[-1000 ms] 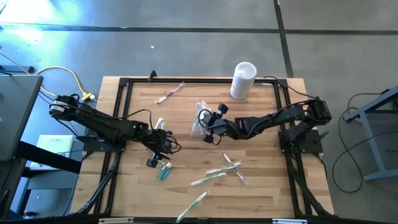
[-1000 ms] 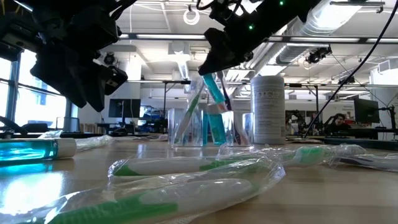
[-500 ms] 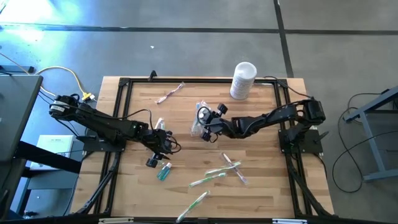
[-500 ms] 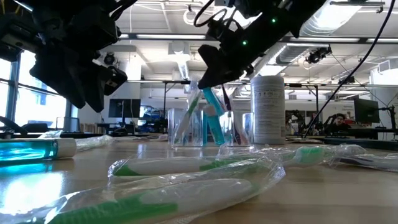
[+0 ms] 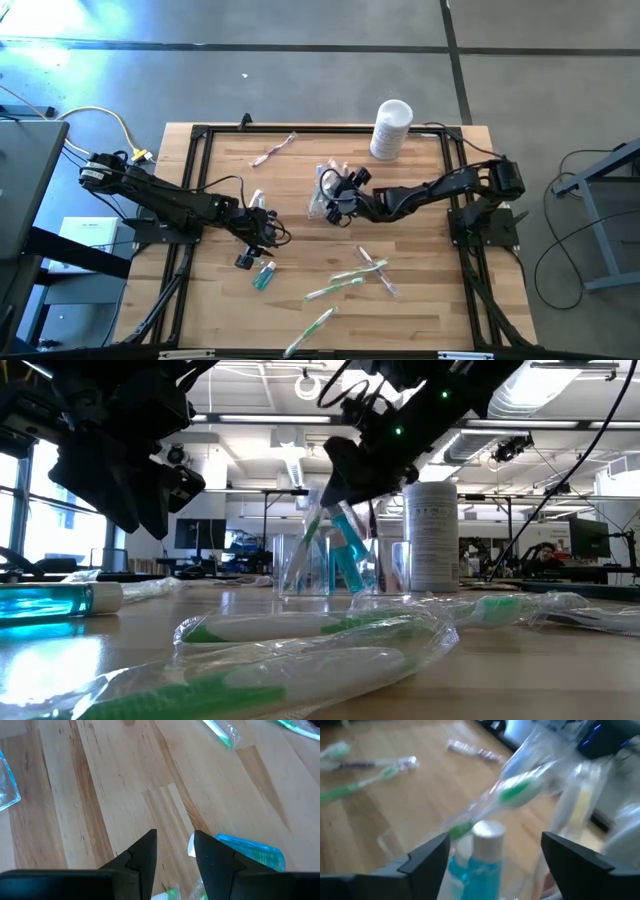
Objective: Pick & Place toothbrushing station
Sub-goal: Put the blue mouthwash bottle into the transparent organizer, then adjust the blue mouthwash bottles in the transparent organizer
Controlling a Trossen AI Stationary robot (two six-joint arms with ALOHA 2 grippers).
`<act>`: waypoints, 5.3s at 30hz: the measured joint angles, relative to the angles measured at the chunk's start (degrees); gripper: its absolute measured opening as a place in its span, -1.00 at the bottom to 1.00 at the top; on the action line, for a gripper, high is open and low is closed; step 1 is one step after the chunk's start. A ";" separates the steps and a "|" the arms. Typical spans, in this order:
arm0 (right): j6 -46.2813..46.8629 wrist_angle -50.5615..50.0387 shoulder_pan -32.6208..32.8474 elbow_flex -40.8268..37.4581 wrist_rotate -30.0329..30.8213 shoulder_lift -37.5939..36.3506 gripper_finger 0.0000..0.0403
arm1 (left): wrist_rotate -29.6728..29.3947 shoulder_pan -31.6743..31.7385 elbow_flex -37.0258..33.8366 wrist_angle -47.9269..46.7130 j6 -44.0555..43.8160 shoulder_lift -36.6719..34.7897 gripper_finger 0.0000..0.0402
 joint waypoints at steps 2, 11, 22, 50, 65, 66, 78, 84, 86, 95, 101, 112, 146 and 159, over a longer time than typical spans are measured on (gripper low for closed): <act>-0.94 0.04 0.58 0.02 1.95 -1.00 0.58 | 0.00 0.00 0.00 0.00 -0.01 0.00 -0.37; -4.53 1.90 4.58 0.02 3.17 -5.41 0.41 | 0.00 0.00 0.00 -0.04 -0.11 0.00 -0.37; -9.00 1.21 9.04 0.04 2.63 -6.10 -0.31 | 0.00 0.00 0.00 0.02 -0.15 0.00 -0.37; -1.01 -2.57 -0.18 0.03 -7.54 0.67 -0.99 | -0.04 0.00 0.00 0.14 0.04 0.02 -0.37; 2.61 -7.88 1.22 0.02 -6.65 0.65 -0.99 | -0.04 0.02 0.00 0.06 0.02 0.02 -0.37; 3.29 -8.22 1.25 0.02 -8.12 0.65 -0.99 | -0.03 0.02 0.00 0.03 0.02 0.02 -0.37; 6.52 -11.23 -0.25 0.02 -9.05 0.63 -0.99 | -0.04 0.02 0.00 0.48 0.00 0.02 -0.37; 7.94 -12.57 -0.93 0.02 -9.10 0.63 -0.99 | -0.04 0.02 0.00 0.50 0.02 0.02 -0.37; 7.97 -12.52 -1.28 0.02 -10.23 0.60 -0.99 | -0.04 0.02 0.00 0.50 0.02 0.02 -0.37; 9.47 -12.82 -2.77 0.02 -15.26 0.56 -0.99 | -0.04 0.02 0.00 0.63 0.02 0.02 -0.37; 12.30 -14.73 -4.33 0.24 -20.56 0.41 -0.99 | -0.04 0.02 0.00 0.63 0.02 0.02 -0.37; 12.01 -15.88 -4.60 0.22 -22.83 0.21 -0.99 | -0.06 0.02 0.00 0.63 0.02 0.02 -0.37; 7.92 -20.52 3.54 9.03 -18.27 0.56 -0.99 | -0.06 0.02 0.00 0.51 0.02 0.02 -0.37; 7.68 -18.14 2.00 9.02 -25.24 4.52 -0.99 | -0.06 0.02 0.00 0.86 0.02 0.02 -0.37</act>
